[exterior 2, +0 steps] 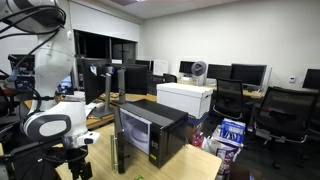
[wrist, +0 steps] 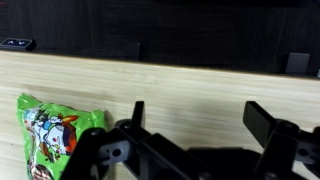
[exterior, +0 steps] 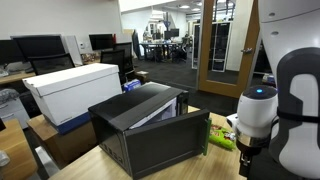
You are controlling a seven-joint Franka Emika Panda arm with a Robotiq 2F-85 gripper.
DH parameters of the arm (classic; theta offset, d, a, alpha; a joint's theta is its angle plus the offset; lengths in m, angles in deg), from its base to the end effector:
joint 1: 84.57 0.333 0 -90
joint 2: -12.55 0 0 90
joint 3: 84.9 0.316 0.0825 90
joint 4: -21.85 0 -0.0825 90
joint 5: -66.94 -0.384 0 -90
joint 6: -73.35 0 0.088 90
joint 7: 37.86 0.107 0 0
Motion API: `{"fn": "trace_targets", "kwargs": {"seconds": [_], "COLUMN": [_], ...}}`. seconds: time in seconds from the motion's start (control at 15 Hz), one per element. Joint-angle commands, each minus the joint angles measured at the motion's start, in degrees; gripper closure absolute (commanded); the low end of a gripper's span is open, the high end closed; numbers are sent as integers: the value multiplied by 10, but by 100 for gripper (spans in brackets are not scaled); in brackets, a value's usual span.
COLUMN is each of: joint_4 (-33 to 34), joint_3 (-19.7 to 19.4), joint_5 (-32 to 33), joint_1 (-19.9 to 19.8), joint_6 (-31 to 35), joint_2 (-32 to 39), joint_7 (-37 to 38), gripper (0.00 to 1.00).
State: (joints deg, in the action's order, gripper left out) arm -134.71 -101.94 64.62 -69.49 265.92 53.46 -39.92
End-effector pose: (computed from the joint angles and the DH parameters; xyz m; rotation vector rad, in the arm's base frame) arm 0.3203 -0.0531 0.0263 2.9370 0.0384 -0.0876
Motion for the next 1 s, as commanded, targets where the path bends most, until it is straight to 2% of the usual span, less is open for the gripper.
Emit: {"fn": "trace_targets", "kwargs": {"seconds": [0.0, 0.33, 0.67, 0.93], "joint_4": [-46, -36, -32, -19], "joint_3": [-12, -37, -102, -143], "joint_5": [-10, -8, 31, 32], "joint_1": [-1, -4, 26, 48], "joint_6": [-32, -104, -172, -216], "joint_2": [-99, -209, -302, -363], "joint_7": [-12, -7, 16, 10], "gripper": [0, 0, 0, 0]}}
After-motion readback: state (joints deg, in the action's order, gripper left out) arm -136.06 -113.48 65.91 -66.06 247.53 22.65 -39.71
